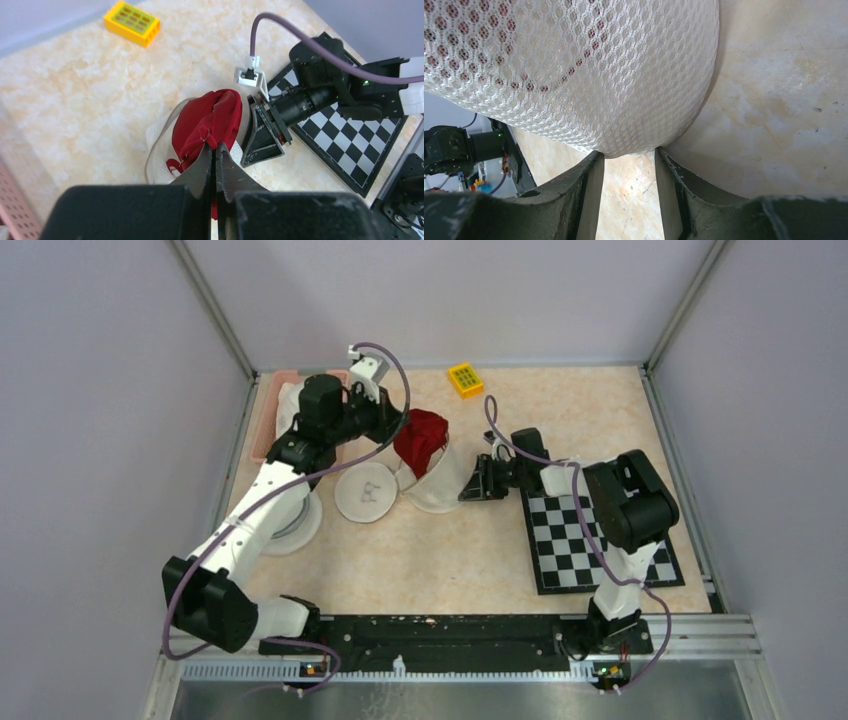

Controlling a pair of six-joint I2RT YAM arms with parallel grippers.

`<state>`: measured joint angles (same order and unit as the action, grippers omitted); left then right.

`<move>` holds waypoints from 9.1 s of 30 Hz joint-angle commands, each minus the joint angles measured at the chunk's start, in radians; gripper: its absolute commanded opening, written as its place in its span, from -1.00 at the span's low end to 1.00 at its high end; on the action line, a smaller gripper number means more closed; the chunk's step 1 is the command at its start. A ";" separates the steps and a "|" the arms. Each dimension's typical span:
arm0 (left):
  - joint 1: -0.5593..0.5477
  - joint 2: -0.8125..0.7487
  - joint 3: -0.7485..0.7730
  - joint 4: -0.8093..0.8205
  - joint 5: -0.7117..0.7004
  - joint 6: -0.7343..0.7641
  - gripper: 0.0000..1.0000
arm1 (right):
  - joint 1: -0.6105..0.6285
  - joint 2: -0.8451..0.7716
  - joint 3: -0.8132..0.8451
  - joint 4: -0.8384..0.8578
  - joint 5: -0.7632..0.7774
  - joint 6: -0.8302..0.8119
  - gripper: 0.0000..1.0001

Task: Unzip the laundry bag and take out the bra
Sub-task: Pick up the bra from the laundry bag, then place the bra in the bin.

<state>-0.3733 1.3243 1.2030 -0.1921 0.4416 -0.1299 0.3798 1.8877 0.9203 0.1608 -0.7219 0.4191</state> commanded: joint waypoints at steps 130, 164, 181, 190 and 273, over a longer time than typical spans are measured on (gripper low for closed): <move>-0.254 -0.179 0.164 0.054 0.050 1.007 -0.11 | 0.065 -0.575 0.286 0.157 -0.128 0.963 -1.00; -0.183 0.073 0.705 -0.339 0.093 0.345 -1.00 | -0.101 -0.703 0.544 -0.319 -0.211 -0.219 0.42; 0.168 0.121 0.796 -0.089 -0.274 0.109 -1.00 | -0.063 -0.714 0.505 -0.382 -0.079 -0.280 0.46; 0.420 0.214 0.934 0.042 -0.278 0.027 -1.00 | -0.064 -0.725 0.491 -0.395 -0.074 -0.294 0.47; 0.655 0.256 0.316 0.002 0.095 1.047 -1.00 | -0.065 -0.694 0.402 -0.333 -0.088 -0.242 0.47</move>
<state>0.2806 1.5955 1.5455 -0.3134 0.5495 0.8326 0.3077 1.1896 1.3281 -0.2211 -0.8055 0.1608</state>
